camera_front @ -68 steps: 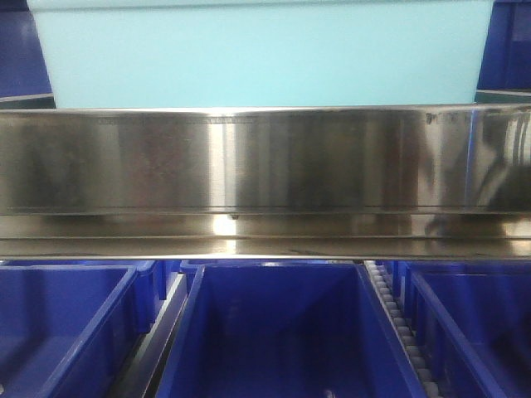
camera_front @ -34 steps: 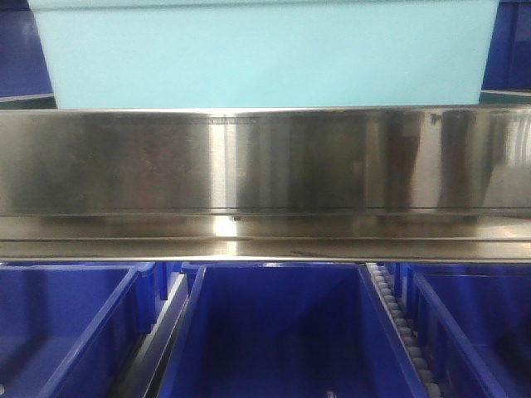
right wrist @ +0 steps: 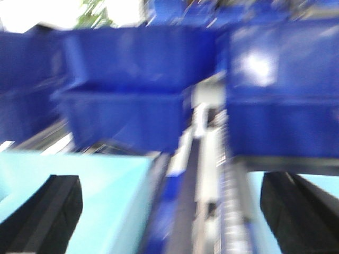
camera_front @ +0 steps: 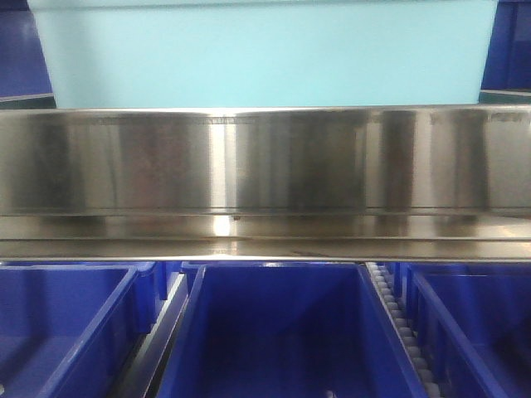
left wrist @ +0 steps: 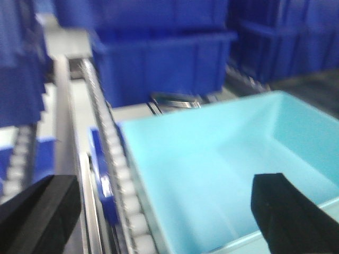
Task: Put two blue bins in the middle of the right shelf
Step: 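Close both grippers on opposite side walls of the teal bin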
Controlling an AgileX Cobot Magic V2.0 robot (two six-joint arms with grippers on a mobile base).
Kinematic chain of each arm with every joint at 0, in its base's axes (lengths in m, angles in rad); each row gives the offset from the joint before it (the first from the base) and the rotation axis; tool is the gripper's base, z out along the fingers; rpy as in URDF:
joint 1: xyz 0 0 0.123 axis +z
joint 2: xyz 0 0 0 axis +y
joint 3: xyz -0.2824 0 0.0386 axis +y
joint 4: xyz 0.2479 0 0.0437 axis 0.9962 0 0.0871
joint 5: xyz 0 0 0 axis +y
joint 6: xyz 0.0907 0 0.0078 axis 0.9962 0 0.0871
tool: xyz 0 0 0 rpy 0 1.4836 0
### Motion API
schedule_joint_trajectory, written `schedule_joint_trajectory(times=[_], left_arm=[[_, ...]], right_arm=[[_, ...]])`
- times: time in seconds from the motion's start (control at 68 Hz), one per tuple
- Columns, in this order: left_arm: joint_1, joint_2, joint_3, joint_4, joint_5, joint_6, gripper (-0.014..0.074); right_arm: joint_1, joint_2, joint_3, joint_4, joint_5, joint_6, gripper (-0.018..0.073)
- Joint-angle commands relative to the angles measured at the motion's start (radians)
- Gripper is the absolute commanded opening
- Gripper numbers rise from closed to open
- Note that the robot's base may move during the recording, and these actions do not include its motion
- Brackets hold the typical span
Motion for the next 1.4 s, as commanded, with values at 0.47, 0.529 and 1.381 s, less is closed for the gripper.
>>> schedule_joint_trajectory(times=[0.47, 0.529, 1.381], left_arm=[[0.086, 0.642, -0.664, -0.008, 0.546, -0.058, 0.0549], [0.086, 0.683, -0.678, -0.009, 0.546, -0.058, 0.0549], [0.086, 0.908, -0.680, -0.033, 0.533, -0.063, -0.0111]], right_arm=[[0.107, 0.818, -0.773, -0.017, 0.690, 0.079, 0.0568], [0.107, 0.860, -0.783, -0.030, 0.690, 0.095, 0.0568], [0.107, 1.130, -0.781, -0.054, 0.649, 0.125, -0.0151]])
